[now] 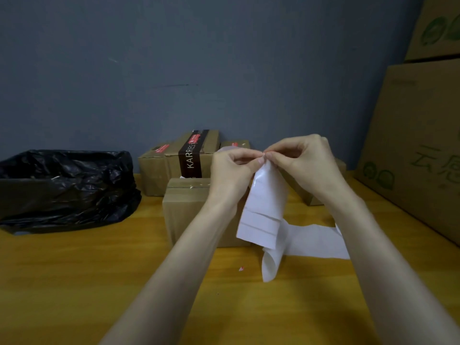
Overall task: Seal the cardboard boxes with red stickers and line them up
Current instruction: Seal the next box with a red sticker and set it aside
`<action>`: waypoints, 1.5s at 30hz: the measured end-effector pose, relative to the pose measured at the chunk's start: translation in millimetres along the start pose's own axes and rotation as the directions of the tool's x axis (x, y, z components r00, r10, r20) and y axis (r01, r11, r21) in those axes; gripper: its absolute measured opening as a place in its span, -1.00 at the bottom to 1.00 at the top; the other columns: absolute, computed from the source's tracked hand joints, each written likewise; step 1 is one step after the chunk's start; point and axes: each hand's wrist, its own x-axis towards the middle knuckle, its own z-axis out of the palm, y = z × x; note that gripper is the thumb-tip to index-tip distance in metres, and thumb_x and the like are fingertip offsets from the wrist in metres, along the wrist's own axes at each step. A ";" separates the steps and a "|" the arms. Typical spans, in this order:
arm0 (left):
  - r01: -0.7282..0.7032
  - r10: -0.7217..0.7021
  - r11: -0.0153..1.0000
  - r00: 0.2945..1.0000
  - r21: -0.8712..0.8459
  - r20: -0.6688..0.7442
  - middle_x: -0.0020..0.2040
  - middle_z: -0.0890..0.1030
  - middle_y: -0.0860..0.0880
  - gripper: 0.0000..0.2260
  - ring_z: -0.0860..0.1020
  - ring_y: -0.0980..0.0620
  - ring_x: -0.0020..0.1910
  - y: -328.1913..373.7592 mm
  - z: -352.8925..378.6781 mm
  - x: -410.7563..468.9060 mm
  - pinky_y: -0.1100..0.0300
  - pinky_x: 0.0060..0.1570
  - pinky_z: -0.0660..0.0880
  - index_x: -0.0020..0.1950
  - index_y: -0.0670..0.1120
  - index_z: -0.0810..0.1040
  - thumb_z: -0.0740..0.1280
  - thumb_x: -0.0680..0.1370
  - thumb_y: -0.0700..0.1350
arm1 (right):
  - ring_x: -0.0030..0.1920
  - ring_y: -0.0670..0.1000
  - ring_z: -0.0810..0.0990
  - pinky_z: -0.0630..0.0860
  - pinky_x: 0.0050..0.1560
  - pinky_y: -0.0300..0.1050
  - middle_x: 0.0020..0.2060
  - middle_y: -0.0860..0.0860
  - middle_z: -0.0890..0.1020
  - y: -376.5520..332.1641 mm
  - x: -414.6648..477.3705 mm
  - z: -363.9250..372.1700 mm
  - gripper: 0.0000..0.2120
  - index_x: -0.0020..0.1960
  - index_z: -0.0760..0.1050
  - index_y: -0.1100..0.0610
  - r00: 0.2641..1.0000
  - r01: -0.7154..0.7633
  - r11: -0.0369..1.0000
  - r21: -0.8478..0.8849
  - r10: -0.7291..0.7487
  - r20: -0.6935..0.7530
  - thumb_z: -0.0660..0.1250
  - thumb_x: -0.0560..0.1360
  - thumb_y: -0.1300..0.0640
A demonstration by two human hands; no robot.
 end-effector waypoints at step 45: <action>0.127 -0.118 0.936 0.992 -0.329 0.049 -0.15 0.65 -0.16 -0.82 0.65 0.00 -0.13 37.0 10.4 -13.2 0.28 -0.03 0.58 -0.11 -0.25 0.56 0.27 0.58 -0.17 | -0.35 -0.09 0.47 0.39 -0.31 -0.26 -0.39 0.00 0.54 -8.9 -0.5 4.9 -0.90 -0.24 0.53 0.19 0.904 0.171 0.985 0.023 -0.148 -0.400 0.33 0.44 0.21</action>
